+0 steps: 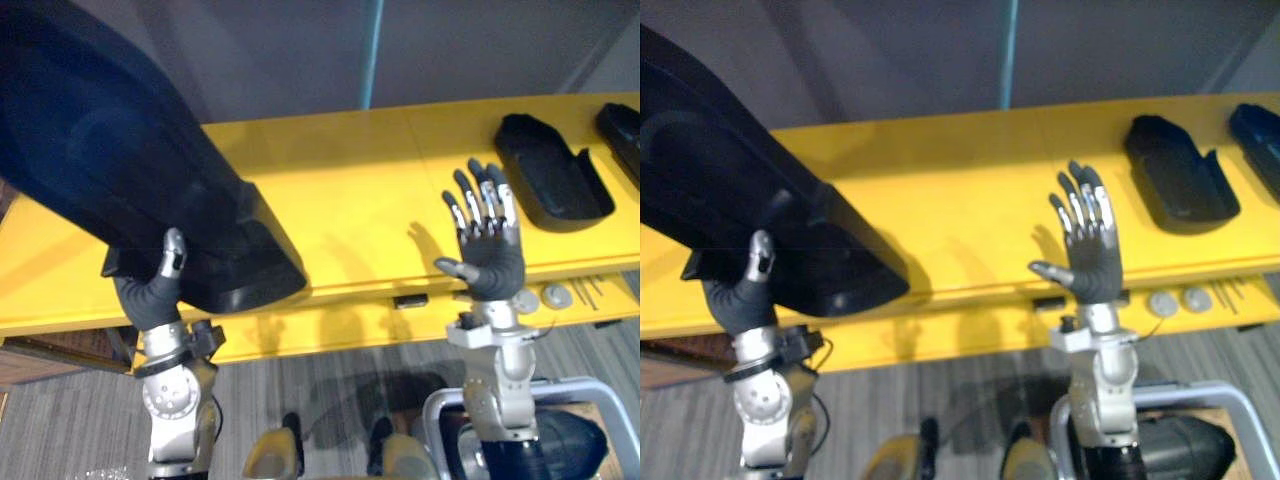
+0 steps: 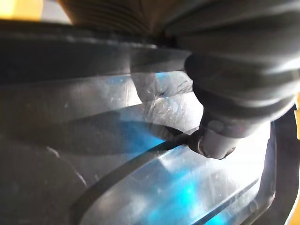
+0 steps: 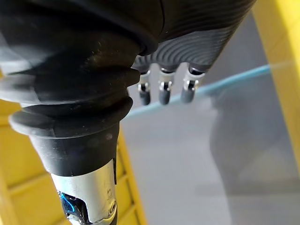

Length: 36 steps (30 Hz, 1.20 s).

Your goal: Walk over and take plastic housings, then place them on the shelf

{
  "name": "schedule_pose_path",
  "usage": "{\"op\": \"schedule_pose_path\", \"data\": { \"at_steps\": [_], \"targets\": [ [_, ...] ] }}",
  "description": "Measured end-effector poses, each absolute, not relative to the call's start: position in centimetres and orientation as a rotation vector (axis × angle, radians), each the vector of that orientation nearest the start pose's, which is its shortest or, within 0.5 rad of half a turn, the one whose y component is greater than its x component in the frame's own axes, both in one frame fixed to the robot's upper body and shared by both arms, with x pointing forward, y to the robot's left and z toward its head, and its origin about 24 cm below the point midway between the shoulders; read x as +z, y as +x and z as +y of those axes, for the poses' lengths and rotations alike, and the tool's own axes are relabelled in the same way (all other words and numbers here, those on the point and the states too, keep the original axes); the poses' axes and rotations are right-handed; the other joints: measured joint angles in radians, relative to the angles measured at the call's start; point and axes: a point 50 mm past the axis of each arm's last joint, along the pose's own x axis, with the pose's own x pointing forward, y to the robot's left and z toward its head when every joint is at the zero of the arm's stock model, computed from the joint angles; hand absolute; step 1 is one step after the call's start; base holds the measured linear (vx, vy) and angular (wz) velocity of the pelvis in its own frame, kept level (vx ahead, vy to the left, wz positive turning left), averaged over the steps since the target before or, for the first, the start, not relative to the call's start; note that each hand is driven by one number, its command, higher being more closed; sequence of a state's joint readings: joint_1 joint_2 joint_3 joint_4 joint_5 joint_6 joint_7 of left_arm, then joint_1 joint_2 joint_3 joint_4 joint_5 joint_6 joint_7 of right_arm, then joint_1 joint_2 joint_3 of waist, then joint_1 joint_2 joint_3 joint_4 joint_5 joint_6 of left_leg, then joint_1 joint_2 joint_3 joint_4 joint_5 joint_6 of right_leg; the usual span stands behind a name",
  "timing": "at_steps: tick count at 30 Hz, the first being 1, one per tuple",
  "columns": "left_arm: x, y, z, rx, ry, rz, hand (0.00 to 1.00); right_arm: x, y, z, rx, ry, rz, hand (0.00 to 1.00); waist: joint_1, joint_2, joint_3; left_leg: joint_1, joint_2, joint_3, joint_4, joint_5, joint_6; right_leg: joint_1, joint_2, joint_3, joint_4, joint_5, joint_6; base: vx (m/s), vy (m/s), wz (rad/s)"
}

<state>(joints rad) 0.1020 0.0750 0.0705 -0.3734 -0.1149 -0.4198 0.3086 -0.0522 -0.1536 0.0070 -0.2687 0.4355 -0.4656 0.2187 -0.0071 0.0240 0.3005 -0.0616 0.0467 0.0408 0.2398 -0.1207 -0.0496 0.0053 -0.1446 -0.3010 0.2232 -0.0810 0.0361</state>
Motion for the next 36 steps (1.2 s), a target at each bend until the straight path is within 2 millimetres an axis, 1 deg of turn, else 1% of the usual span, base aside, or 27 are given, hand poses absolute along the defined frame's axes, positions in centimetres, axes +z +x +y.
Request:
{"op": "schedule_pose_path", "data": {
  "at_steps": [2,3,5,7,9,11,12,13,14,15,16,17,18,19,22,24,25,26,27,29,30,32,34,36],
  "targets": [
    [13.7,20.5,19.5,0.361,-0.069,-0.664,1.0,16.6,22.5,-16.5,0.245,0.222,-0.841,0.0,-0.002,-0.007,-0.009,0.035,-0.007,0.003,-0.042,0.015,-0.003,0.024,-0.005,0.001,-0.02,0.003,0.004,0.01,0.01,-0.02],
    [13.6,20.3,19.6,0.364,-0.041,-0.654,1.0,16.7,22.2,-16.5,0.233,0.223,-0.85,0.0,-0.002,-0.012,-0.027,0.046,-0.007,0.007,-0.06,0.02,-0.003,0.03,-0.006,0.002,-0.033,0.005,0.008,0.02,0.008,-0.04],
    [13.8,20.1,19.8,0.361,-0.02,-0.651,1.0,16.5,21.9,-16.7,0.203,0.213,-0.844,0.0,-0.003,-0.015,-0.056,0.048,-0.004,0.01,-0.073,0.023,-0.006,0.031,-0.001,0.005,-0.045,0.009,0.014,0.03,-0.011,-0.05],
    [14.1,20.0,20.3,0.353,0.008,-0.654,1.0,16.1,21.7,-16.9,0.165,0.185,-0.824,0.0,-0.004,-0.015,-0.062,0.066,-0.002,0.021,-0.089,0.029,-0.008,0.035,0.003,0.016,-0.048,0.01,0.014,0.03,-0.026,-0.15],
    [14.1,20.0,20.6,0.342,0.03,-0.636,1.0,15.8,21.4,-17.6,0.109,0.149,-0.811,0.0,-0.006,-0.014,-0.072,0.08,-0.001,0.03,-0.107,0.035,-0.007,0.038,0.006,0.025,-0.057,0.014,0.02,0.02,-0.018,-0.17],
    [14.0,20.2,21.0,0.32,0.058,-0.597,1.0,16.2,20.5,-19.4,0.008,0.079,-0.832,0.0,-0.008,-0.012,-0.076,0.112,0.003,0.056,-0.128,0.037,-0.007,0.052,0.011,0.048,-0.07,0.02,0.023,0.01,0.004,-0.3],
    [13.9,20.3,21.1,0.314,0.066,-0.587,1.0,16.4,20.3,-19.9,-0.022,0.055,-0.843,0.0,-0.009,-0.011,-0.077,0.116,0.004,0.064,-0.13,0.036,-0.007,0.053,0.013,0.056,-0.074,0.022,0.023,0.0,0.009,-0.34],
    [14.0,20.5,21.5,0.306,0.09,-0.57,1.0,17.0,19.8,-21.1,-0.085,0.013,-0.867,0.0,-0.016,-0.01,-0.08,0.116,0.006,0.075,-0.131,0.036,-0.007,0.052,0.022,0.067,-0.086,0.031,0.023,-0.01,-0.001,-0.31],
    [14.1,21.1,21.9,0.286,0.122,-0.547,1.0,17.4,19.4,-22.2,-0.144,-0.031,-0.881,0.0,-0.024,-0.01,-0.081,0.117,0.009,0.086,-0.132,0.036,-0.007,0.051,0.025,0.077,-0.1,0.044,0.022,-0.01,0.007,-0.29],
    [14.1,21.5,22.0,0.274,0.132,-0.533,1.0,17.5,19.2,-22.8,-0.17,-0.048,-0.882,0.0,-0.029,-0.01,-0.081,0.119,0.01,0.094,-0.133,0.036,-0.007,0.051,0.026,0.083,-0.106,0.049,0.021,-0.02,0.025,-0.39],
    [13.9,22.3,22.4,0.261,0.143,-0.493,1.0,17.8,19.0,-23.8,-0.203,-0.085,-0.876,0.0,-0.036,-0.01,-0.081,0.131,0.012,0.118,-0.138,0.036,-0.007,0.051,0.028,0.108,-0.115,0.058,0.022,-0.03,0.031,-0.52],
    [13.4,23.2,22.8,0.25,0.139,-0.445,1.0,18.0,18.7,-24.7,-0.232,-0.12,-0.874,0.0,-0.049,-0.009,-0.082,0.145,0.013,0.139,-0.145,0.034,-0.006,0.051,0.035,0.13,-0.119,0.063,0.025,-0.03,0.025,-0.54],
    [13.2,23.7,22.9,0.252,0.14,-0.421,1.0,18.1,18.6,-25.1,-0.246,-0.134,-0.871,0.0,-0.059,-0.009,-0.082,0.149,0.013,0.149,-0.146,0.033,-0.004,0.051,0.036,0.139,-0.121,0.065,0.026,-0.03,0.02,-0.55],
    [12.8,24.8,23.3,0.256,0.145,-0.373,1.0,18.3,18.4,-25.8,-0.271,-0.16,-0.856,0.0,-0.073,-0.007,-0.084,0.152,0.016,0.172,-0.144,0.027,-0.003,0.046,0.041,0.164,-0.131,0.074,0.023,-0.04,0.033,-0.52],
    [11.8,27.4,24.5,0.293,0.14,-0.262,1.0,18.0,17.9,-27.1,-0.295,-0.208,-0.799,0.0,-0.114,-0.004,-0.086,0.152,0.021,0.227,-0.142,0.018,-0.003,0.021,0.051,0.22,-0.147,0.085,0.023,-0.03,0.033,-0.56],
    [11.2,29.8,26.0,0.374,0.128,-0.162,1.0,16.9,17.4,-27.8,-0.288,-0.218,-0.727,0.0,-0.153,-0.001,-0.088,0.164,0.026,0.27,-0.142,0.013,-0.005,0.006,0.06,0.261,-0.146,0.095,0.03,0.0,0.033,-0.57],
    [11.0,30.3,26.3,0.394,0.118,-0.138,1.0,16.6,17.4,-27.9,-0.289,-0.219,-0.711,0.0,-0.163,0.001,-0.089,0.169,0.027,0.282,-0.143,0.011,-0.007,0.003,0.063,0.275,-0.145,0.095,0.03,0.03,0.025,-0.54],
    [11.0,31.1,26.9,0.434,0.104,-0.096,1.0,16.1,17.3,-28.2,-0.286,-0.215,-0.684,0.0,-0.185,0.006,-0.092,0.172,0.029,0.301,-0.14,0.007,-0.008,-0.008,0.068,0.295,-0.139,0.098,0.032,0.03,0.021,-0.42],
    [11.1,31.7,27.0,0.45,0.097,-0.076,1.0,15.8,17.2,-28.4,-0.29,-0.208,-0.673,0.0,-0.196,0.009,-0.091,0.175,0.029,0.306,-0.141,0.007,-0.007,-0.01,0.069,0.302,-0.139,0.102,0.033,0.05,0.026,-0.4],
    [11.1,33.5,27.3,0.502,0.004,0.006,1.0,14.5,17.0,-29.0,-0.291,-0.185,-0.608,0.0,-0.228,0.012,-0.09,0.194,0.03,0.335,-0.145,0.007,-0.007,-0.014,0.076,0.332,-0.135,0.102,0.033,0.04,0.025,-0.4],
    [11.1,33.8,27.3,0.515,-0.014,0.028,1.0,14.3,16.9,-29.0,-0.291,-0.184,-0.599,0.0,-0.234,0.014,-0.089,0.201,0.03,0.343,-0.147,0.007,-0.007,-0.015,0.078,0.338,-0.134,0.102,0.033,0.01,0.014,-0.4],
    [10.8,34.7,27.0,0.541,-0.071,0.106,1.0,13.7,16.5,-29.2,-0.288,-0.174,-0.573,0.0,-0.262,0.024,-0.088,0.204,0.03,0.357,-0.163,0.007,-0.006,-0.027,0.084,0.357,-0.13,0.102,0.033,0.0,0.001,-0.23],
    [10.3,34.9,26.9,0.553,-0.091,0.167,1.0,13.4,16.4,-29.1,-0.288,-0.165,-0.562,0.0,-0.28,0.028,-0.086,0.209,0.03,0.36,-0.163,0.007,-0.006,-0.028,0.087,0.36,-0.129,0.102,0.033,0.0,-0.006,-0.12],
    [9.2,34.8,27.0,0.587,-0.092,0.257,1.0,13.2,16.1,-29.1,-0.292,-0.166,-0.56,0.0,-0.282,0.038,-0.081,0.22,0.032,0.381,-0.166,0.007,-0.006,-0.028,0.094,0.375,-0.126,0.102,0.033,-0.02,-0.008,-0.23]
  ]
}}
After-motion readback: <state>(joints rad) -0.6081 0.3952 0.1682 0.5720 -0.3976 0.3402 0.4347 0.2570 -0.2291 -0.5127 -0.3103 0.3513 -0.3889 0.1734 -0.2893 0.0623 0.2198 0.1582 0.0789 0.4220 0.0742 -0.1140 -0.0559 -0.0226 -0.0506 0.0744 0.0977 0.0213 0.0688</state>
